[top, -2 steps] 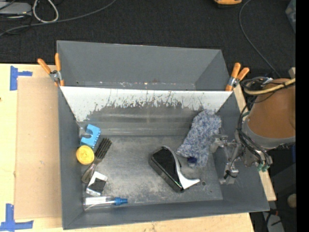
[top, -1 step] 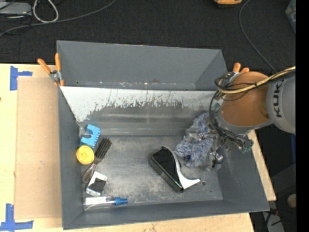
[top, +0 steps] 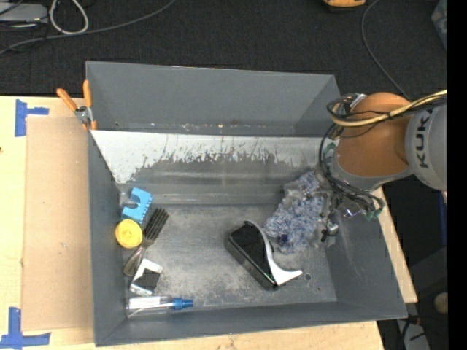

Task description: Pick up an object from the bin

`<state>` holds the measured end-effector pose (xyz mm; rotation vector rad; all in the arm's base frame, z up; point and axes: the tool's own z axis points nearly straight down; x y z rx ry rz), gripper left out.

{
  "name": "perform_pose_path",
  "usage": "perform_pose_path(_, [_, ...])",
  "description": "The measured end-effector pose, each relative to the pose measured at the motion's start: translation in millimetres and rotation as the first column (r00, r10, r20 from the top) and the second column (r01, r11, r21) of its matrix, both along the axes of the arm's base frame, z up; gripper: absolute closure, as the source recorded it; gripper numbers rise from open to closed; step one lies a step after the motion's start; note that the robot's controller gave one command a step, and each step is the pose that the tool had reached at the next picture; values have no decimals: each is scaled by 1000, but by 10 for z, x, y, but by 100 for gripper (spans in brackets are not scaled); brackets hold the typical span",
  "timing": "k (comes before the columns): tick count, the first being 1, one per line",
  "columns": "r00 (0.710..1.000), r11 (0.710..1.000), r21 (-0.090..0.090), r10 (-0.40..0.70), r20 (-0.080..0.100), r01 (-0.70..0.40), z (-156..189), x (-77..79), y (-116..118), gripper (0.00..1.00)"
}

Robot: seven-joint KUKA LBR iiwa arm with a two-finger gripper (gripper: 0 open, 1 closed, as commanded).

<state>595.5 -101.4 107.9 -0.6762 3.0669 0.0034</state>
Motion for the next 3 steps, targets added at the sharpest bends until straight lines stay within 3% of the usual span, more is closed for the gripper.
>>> perform_pose_path(1, [991, 991, 2, 136, 1, -136, -317, -60, 11, 0])
perform_pose_path(2, [990, 990, 0, 143, 8, -143, -382, 248, -127, 0])
perform_pose_path(3, [991, 991, 4, 136, 0, -136, -352, 45, -31, 100])
